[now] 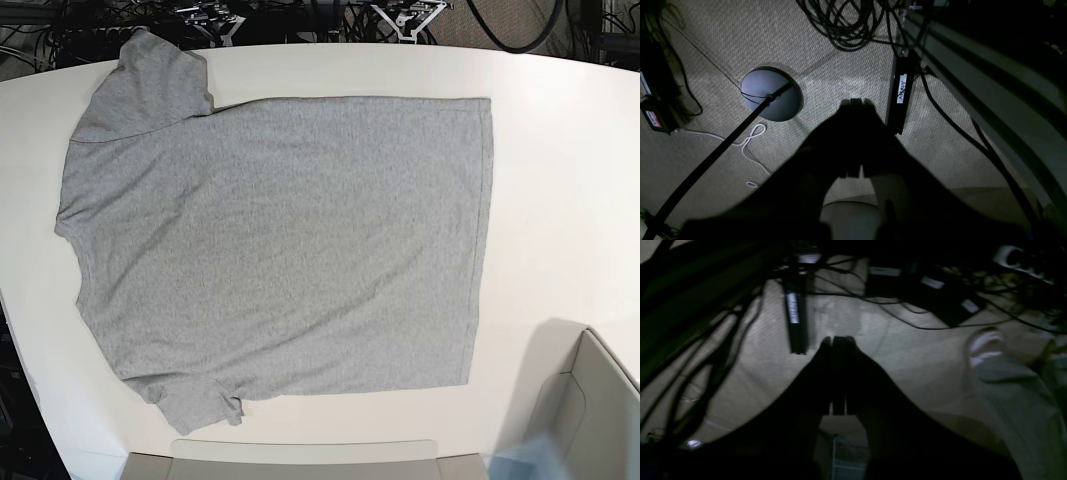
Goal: Fold the T-shirt properly
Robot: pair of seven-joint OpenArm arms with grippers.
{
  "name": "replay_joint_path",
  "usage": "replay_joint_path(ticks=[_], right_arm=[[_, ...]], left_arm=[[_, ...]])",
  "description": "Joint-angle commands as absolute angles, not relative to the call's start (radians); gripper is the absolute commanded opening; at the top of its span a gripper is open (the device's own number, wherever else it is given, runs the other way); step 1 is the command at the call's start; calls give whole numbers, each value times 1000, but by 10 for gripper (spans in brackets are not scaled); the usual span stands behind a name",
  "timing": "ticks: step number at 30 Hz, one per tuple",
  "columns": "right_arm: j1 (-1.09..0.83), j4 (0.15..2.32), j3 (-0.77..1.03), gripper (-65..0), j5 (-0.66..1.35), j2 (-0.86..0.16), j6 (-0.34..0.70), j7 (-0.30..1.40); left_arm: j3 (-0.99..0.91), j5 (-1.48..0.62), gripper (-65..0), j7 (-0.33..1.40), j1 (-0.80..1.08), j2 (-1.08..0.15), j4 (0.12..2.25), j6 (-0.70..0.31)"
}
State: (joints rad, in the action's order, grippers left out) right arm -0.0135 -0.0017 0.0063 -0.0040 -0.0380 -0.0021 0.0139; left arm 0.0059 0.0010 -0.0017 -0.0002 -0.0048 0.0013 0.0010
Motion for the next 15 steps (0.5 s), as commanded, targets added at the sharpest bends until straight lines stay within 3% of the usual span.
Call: replay_joint_path(ticks=[1, 9, 15], right_arm=[[-10, 1, 4, -648, -1, -36, -5, 8], [2, 15, 10, -648, 28, -64, -5, 4], [-7, 22, 8, -648, 298, -84, -5, 4]], left_arm=[[10, 7, -649, -5, 2, -2, 0, 7], [12, 7, -649, -8, 1, -1, 1, 7], [10, 7, -649, -8, 1, 1, 1, 7]])
